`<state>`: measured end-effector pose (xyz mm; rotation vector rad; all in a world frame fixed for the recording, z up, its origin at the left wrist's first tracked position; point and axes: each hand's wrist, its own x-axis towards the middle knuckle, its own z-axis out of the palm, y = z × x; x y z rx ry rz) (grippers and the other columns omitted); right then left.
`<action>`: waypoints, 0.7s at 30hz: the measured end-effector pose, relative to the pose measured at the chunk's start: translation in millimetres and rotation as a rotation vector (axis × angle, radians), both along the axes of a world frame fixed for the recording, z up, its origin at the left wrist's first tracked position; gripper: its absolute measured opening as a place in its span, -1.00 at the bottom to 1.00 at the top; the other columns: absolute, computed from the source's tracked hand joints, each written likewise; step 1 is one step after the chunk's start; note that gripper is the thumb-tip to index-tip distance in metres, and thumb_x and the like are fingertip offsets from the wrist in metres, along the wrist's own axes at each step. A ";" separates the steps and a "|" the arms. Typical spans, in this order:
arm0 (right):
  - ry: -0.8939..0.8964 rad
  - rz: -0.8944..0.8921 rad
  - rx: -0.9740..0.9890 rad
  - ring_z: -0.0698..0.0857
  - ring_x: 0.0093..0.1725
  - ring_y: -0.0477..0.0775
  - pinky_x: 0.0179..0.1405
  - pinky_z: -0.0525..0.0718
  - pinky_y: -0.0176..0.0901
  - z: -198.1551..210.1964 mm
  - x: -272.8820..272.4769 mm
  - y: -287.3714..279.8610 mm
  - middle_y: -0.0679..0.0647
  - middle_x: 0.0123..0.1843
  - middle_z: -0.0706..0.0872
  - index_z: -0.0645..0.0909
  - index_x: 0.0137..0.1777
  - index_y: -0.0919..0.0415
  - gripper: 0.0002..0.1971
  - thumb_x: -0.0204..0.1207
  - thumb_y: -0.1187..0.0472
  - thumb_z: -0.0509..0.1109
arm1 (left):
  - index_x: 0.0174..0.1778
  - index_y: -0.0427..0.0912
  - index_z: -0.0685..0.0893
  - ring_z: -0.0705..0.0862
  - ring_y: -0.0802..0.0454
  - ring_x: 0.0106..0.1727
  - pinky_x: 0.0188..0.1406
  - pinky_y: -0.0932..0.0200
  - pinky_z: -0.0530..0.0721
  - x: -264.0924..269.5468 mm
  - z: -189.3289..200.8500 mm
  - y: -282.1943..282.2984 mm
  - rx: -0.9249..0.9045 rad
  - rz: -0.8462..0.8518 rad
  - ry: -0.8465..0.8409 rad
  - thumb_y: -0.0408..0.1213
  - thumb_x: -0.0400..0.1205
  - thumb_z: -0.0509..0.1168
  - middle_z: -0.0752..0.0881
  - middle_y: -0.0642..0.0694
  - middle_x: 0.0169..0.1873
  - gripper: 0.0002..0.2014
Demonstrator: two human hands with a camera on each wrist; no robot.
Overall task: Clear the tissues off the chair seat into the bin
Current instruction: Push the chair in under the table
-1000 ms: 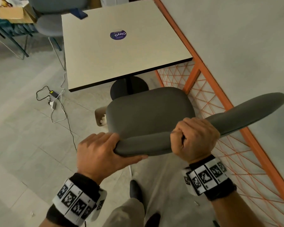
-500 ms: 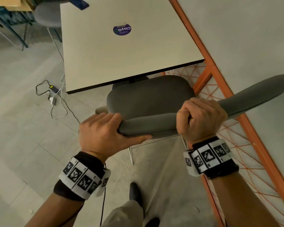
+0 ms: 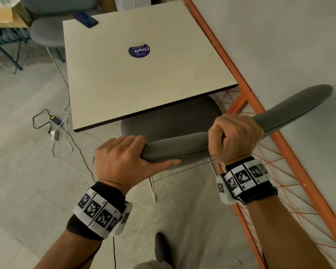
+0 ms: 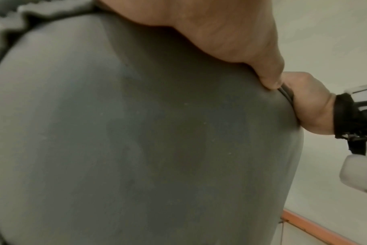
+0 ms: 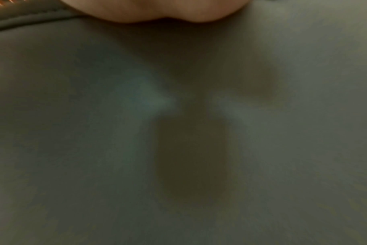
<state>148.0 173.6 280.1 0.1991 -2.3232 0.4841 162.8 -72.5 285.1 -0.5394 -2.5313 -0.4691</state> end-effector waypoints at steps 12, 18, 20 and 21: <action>-0.108 -0.094 0.000 0.35 -0.57 0.04 -0.49 0.36 -0.11 1.1 19.5 -7.8 0.00 -0.59 0.46 0.48 -0.51 0.12 -0.73 0.43 0.24 0.19 | -0.49 -0.12 0.58 0.56 0.02 -0.53 -0.55 0.12 0.53 17.1 3.4 -2.0 -0.002 -0.011 -0.029 0.58 0.33 0.27 0.56 0.00 -0.61 -0.29; -0.171 -0.085 -0.059 0.54 -0.34 0.03 -0.09 0.57 0.04 5.3 42.3 -15.5 0.00 -0.39 0.61 0.60 -0.29 0.14 -0.76 0.56 0.23 0.17 | -0.14 -0.05 0.73 0.62 0.04 -0.32 -0.32 0.12 0.55 31.0 5.4 -12.3 -0.047 -0.041 -0.160 0.52 0.44 0.24 0.70 0.04 -0.35 -0.37; -0.163 -0.031 -0.087 0.65 -0.01 0.04 0.24 0.55 0.04 1.9 58.1 -14.8 0.05 -0.12 0.73 0.70 -0.06 0.18 -0.76 0.61 0.22 0.17 | 0.06 -0.01 0.73 0.64 0.05 -0.20 -0.17 0.09 0.60 35.5 2.3 -25.4 -0.017 -0.060 -0.195 0.44 0.48 0.27 0.74 0.05 -0.20 -0.42; -0.164 -0.016 -0.105 0.63 0.17 0.05 0.36 0.51 0.03 -1.1 67.4 -12.0 0.08 0.03 0.74 0.71 0.06 0.20 -0.75 0.63 0.22 0.19 | 0.15 0.00 0.71 0.64 0.05 -0.14 -0.09 0.07 0.61 37.9 0.4 -33.6 0.015 -0.060 -0.220 0.39 0.49 0.29 0.74 0.04 -0.12 -0.43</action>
